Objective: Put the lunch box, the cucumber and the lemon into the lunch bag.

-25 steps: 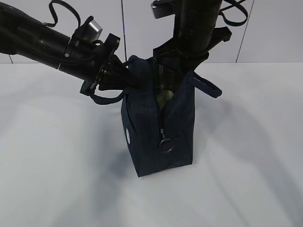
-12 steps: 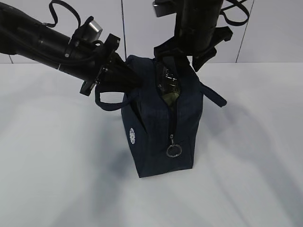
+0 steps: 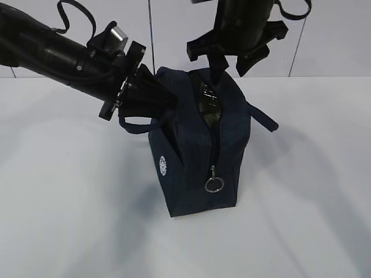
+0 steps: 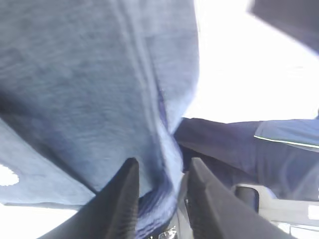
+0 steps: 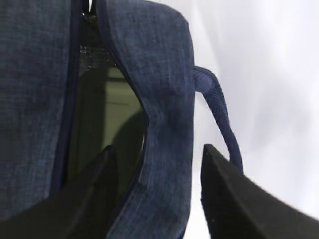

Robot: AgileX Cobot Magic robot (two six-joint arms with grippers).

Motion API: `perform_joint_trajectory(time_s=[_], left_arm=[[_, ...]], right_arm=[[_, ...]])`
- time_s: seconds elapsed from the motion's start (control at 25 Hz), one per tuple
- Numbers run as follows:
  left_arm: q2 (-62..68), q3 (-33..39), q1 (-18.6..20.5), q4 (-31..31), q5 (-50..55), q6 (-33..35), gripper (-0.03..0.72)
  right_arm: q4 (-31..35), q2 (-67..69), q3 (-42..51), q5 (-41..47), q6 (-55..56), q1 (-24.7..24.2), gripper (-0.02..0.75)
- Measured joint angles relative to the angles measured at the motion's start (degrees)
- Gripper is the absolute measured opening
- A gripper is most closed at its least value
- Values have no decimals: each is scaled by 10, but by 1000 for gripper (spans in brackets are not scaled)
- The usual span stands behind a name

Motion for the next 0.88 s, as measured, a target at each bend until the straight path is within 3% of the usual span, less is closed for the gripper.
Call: perform_joint_trajectory(time_s=[0.28,0.6,0.88], left_arm=[[0,-4,0,0,26,0,239],[0,-55,1,5,36,-5,240],[0,-100,1,94,40,-63,240]], right_arm=[[1,-43,-1,0,0,0,403],[26,-110,-2,1,-12,0,403],[34,-150,13,2,-29,0,403]])
